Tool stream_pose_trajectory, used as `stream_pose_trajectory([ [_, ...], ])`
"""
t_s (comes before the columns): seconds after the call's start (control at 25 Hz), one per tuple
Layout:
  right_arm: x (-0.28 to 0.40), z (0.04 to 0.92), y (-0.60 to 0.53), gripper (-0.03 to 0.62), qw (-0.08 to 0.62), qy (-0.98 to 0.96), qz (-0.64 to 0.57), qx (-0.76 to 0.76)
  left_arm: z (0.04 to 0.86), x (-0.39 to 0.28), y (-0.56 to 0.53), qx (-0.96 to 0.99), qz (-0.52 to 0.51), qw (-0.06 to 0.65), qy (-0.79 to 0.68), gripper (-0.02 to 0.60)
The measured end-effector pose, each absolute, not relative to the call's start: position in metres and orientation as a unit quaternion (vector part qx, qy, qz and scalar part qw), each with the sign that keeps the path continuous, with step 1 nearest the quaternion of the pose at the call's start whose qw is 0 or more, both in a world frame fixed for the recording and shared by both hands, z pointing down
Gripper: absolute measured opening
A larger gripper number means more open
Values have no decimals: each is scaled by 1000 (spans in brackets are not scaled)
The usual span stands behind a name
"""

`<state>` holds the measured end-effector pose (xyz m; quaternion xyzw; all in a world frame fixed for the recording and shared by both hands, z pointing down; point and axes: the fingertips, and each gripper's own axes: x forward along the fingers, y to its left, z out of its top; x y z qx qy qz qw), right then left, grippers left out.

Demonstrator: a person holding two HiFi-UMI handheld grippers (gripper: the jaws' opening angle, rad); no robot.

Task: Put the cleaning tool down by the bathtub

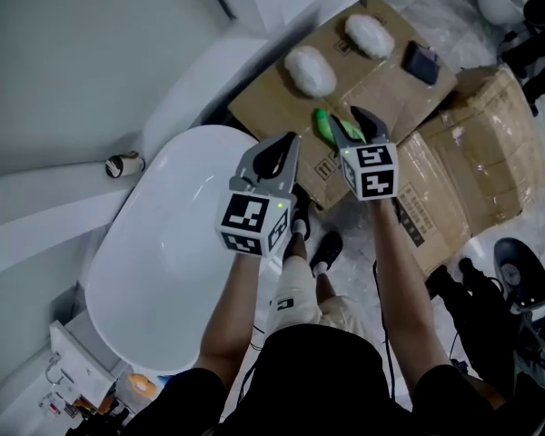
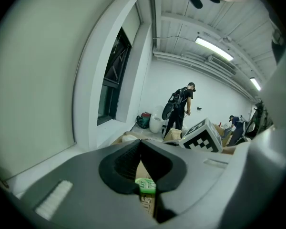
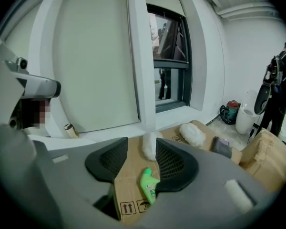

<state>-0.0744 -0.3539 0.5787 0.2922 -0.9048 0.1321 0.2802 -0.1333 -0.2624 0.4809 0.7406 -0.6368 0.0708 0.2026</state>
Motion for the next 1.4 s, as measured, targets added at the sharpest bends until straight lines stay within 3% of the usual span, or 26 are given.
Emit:
stream_pose_trajectory([
  [0.44, -12, 500, -289, 192, 238, -921, 102, 291, 437, -68, -200, 748, 62, 189, -634, -1],
  [1.4, 75, 345, -184, 167, 145, -943, 37, 298, 321, -10, -123, 760, 42, 103, -641, -2],
])
